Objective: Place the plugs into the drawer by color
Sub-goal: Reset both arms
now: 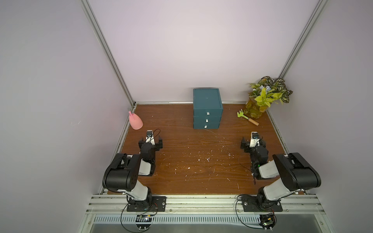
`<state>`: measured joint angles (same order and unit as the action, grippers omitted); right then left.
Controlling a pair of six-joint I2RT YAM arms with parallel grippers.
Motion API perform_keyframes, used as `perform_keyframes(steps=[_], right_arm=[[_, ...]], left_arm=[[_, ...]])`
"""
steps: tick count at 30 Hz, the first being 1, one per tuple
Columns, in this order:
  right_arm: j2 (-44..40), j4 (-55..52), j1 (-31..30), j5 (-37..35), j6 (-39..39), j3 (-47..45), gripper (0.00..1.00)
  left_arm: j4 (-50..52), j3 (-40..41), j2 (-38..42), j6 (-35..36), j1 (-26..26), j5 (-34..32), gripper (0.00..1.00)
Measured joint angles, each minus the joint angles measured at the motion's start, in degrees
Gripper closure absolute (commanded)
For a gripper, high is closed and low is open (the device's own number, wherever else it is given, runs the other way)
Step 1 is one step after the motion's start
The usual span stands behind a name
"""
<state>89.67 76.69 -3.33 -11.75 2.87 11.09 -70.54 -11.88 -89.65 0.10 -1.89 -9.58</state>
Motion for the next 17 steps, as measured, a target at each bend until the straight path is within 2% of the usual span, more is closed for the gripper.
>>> perform_keyframes(steps=[3,13,17], right_arm=[[-0.5,0.4,2.3,3.2,-1.7,1.8,0.01],[-0.3,-3.3,1.4,10.7,-1.5,1.9,0.0],[-0.2,-3.5,1.5,11.6,-1.5,1.9,0.0]], left_arm=[[-0.7,-0.6,-0.1,-0.8,0.5,1.5,0.01],[-1.4,-0.7,-0.1,-1.8,0.8,3.5,0.01],[-1.5,-0.7,-0.1,-1.8,0.9,3.6,0.01]])
